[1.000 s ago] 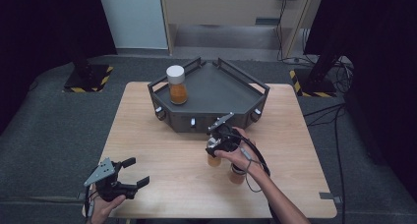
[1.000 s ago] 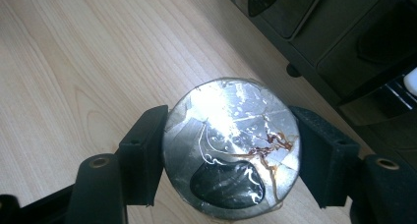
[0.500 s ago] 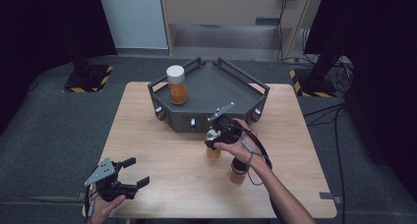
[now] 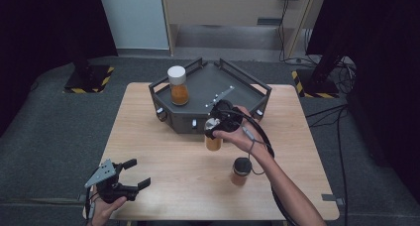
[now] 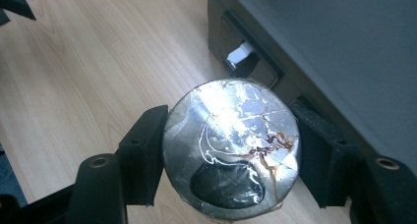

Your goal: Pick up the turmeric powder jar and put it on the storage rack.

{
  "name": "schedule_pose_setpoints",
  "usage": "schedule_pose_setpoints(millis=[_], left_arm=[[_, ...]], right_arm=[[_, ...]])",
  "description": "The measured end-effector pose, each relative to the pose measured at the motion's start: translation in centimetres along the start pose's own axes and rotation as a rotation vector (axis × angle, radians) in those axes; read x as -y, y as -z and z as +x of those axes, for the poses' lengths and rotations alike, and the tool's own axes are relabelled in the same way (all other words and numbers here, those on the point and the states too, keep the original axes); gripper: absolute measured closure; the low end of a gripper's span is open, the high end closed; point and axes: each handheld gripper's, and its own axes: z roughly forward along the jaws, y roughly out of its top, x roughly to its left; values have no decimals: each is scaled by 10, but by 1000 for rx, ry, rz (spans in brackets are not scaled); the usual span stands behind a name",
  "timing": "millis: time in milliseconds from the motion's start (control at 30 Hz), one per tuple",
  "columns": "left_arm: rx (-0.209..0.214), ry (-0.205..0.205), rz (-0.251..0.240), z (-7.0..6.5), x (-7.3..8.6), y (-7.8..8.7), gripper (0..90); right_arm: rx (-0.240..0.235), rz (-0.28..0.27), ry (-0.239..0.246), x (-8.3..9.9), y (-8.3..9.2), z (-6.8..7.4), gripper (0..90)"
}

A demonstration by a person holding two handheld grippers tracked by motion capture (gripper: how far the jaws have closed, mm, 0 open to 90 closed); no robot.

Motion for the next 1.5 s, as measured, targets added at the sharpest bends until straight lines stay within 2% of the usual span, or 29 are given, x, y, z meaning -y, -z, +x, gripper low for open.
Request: schedule_pose_setpoints(millis=[367, 767, 1133, 1267, 1500], left_arm=[[1, -1, 0, 0, 0, 0, 45], [0, -1, 2, 0, 0, 0, 45], [2, 1, 0, 1, 0, 0, 46], [3, 1, 0, 1, 0, 0, 46], [4, 1, 0, 1, 0, 0, 46]], right_arm=[[4, -31, -21, -25, 24, -9, 346], [20, -30, -54, -51, 30, -23, 346], [49, -25, -100, -79, 27, -42, 346], [77, -27, -116, -86, 25, -46, 346], [94, -30, -149, -98, 17, -56, 346]])
